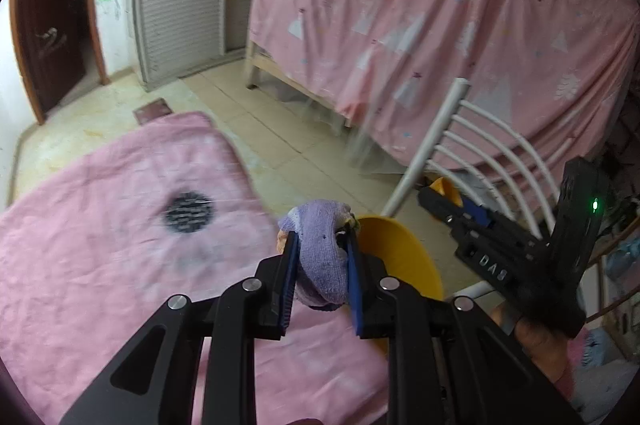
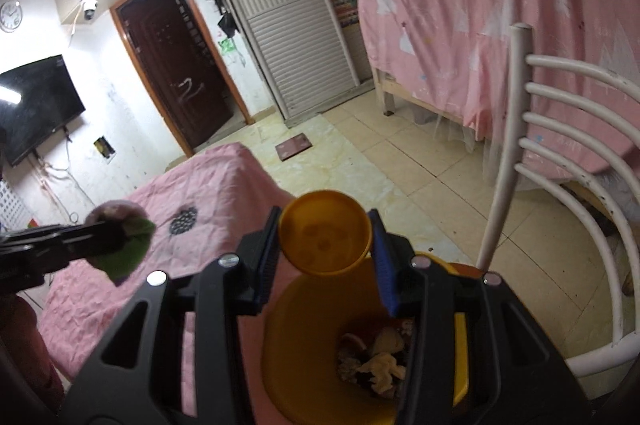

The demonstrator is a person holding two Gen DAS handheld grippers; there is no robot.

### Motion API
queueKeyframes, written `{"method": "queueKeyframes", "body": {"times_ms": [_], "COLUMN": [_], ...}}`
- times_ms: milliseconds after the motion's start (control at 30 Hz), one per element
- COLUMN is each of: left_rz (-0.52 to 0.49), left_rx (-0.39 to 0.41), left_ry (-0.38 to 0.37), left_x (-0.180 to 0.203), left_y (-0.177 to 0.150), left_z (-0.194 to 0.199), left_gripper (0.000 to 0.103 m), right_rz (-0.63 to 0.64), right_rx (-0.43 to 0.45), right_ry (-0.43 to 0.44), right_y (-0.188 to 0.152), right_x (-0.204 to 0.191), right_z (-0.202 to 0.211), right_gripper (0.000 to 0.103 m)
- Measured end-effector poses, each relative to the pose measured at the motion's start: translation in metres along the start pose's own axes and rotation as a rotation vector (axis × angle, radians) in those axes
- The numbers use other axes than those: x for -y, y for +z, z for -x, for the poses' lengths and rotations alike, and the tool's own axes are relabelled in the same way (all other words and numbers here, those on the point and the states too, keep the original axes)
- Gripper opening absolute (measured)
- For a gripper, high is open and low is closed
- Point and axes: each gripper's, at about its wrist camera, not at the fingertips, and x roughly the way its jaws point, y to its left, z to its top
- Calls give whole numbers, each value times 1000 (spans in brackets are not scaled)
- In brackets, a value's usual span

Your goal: Collect trash

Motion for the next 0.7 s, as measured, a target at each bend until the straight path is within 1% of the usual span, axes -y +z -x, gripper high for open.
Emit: {"method": "queueKeyframes", "body": {"times_ms": [67,133,267,400,500,633,700], "left_rz": [-1,-1,-7,-2,-3,21,23], "left_rx": [-9,-22,-60,-64,-57,-40,-18], "left_ry": [-31,-45,-55,-54,-36,-19,4], "left_x": [10,18,27,27,21,4,-7], "left_y": [2,4,3,3,2,-2,-6], "left_z": [-9,-18,-33,-36,-35,-24,-14], "left_gripper": [14,14,28,40,40,41,41], "right_rz": [-17,-33,-44,-46,-48,-42,-32], "right_rx": [10,14,17,17,14,16,15], "right_ry": [-10,-6,-3,-4,-4,6,16], "right_y": [0,0,1,1,1,-1,0], "right_x": [6,12,16,16,17,10,3], "right_z": [4,6,6,5,3,1,0], "right_gripper": [56,56,56,56,56,57,64]}}
